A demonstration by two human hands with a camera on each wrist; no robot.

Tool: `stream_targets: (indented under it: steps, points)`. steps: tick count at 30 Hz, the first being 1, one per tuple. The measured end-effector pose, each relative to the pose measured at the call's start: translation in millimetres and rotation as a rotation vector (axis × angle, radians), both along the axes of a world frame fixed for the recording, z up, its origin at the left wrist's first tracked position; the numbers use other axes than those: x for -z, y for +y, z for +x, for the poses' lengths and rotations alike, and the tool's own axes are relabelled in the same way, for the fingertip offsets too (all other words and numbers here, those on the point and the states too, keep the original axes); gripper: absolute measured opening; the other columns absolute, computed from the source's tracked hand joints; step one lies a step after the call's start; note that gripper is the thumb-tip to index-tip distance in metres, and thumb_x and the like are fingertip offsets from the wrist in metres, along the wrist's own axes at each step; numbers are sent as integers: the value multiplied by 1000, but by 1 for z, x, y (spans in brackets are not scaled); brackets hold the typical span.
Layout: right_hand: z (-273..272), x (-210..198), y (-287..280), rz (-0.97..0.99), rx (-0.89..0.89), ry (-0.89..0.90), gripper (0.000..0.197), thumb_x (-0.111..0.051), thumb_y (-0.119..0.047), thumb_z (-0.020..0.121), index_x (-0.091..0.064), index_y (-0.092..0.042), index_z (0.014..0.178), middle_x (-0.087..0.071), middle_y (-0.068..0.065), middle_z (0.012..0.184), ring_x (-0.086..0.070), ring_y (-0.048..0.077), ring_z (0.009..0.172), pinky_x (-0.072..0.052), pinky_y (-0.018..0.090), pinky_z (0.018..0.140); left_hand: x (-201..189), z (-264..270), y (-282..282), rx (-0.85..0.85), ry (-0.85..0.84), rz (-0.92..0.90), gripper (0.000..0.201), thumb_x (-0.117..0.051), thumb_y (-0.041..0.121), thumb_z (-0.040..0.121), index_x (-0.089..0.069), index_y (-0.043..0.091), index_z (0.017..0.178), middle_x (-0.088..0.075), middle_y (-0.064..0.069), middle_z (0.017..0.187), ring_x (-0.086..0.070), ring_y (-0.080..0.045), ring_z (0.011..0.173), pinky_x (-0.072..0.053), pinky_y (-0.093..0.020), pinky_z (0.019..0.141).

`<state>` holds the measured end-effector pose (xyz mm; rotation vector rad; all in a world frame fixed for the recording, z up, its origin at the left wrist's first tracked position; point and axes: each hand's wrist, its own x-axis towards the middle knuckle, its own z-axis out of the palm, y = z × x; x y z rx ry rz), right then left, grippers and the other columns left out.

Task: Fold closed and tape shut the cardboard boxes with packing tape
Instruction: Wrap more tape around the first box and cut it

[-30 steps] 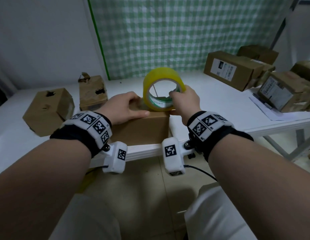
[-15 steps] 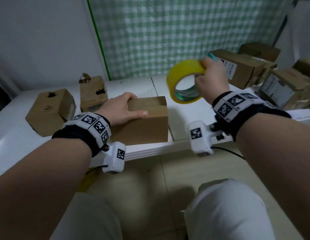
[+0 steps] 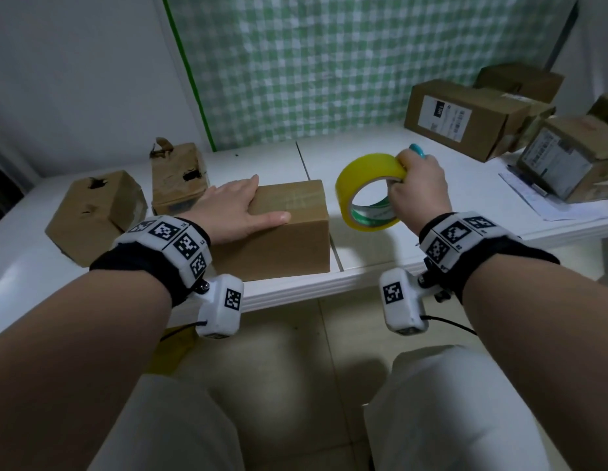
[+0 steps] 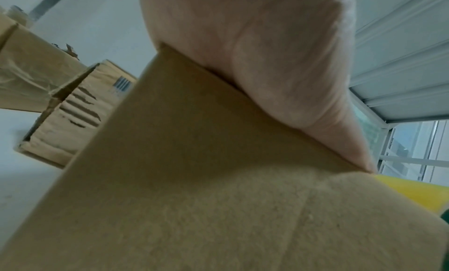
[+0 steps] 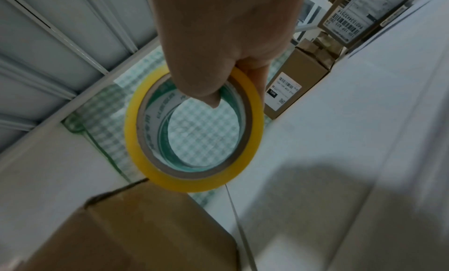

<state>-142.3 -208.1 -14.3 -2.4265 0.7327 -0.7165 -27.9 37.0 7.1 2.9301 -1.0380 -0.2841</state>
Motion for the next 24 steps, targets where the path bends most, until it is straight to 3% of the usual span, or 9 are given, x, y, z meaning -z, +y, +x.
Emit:
stream_targets:
  steps: [6,12,15,18,24]
  points:
    - [0,17,0,38,-10,-15,16,-43,-3,87,-53,-2,100,-48,21,103,-37,27,80,-27,30,68,1,-2,-1,-1,-9,9,112,-21,84,65,-3,15,151,-11,-6,159,-15,-23,144,-12,-45,117]
    - [-2,32,9,55,-10,0,15,-45,-2,86,-52,-2,100,-46,21,103,-41,29,79,-29,32,69,3,5,-5,32,-42,32,115,-17,93,60,-17,16,146,-30,-10,149,-31,-30,133,-26,-52,109]
    - [0,37,16,65,-10,12,16,-44,-1,86,-51,-3,100,-45,20,105,-38,27,75,-29,31,68,5,6,-8,18,-34,61,128,-9,101,49,-5,21,150,-12,-4,158,-17,-28,142,-18,-56,112]
    - [0,38,18,60,-4,14,16,-45,-2,86,-51,-3,101,-45,21,106,-38,26,74,-28,30,67,3,-8,-26,19,-6,69,126,-16,96,52,8,20,150,13,0,159,8,-22,146,-1,-57,115]
    - [-2,30,16,16,-13,53,18,-42,0,86,-50,-6,101,-46,19,109,-38,27,71,-29,31,67,1,-27,-80,120,-7,74,115,-43,81,71,10,17,150,13,-1,159,10,-22,146,2,-59,114]
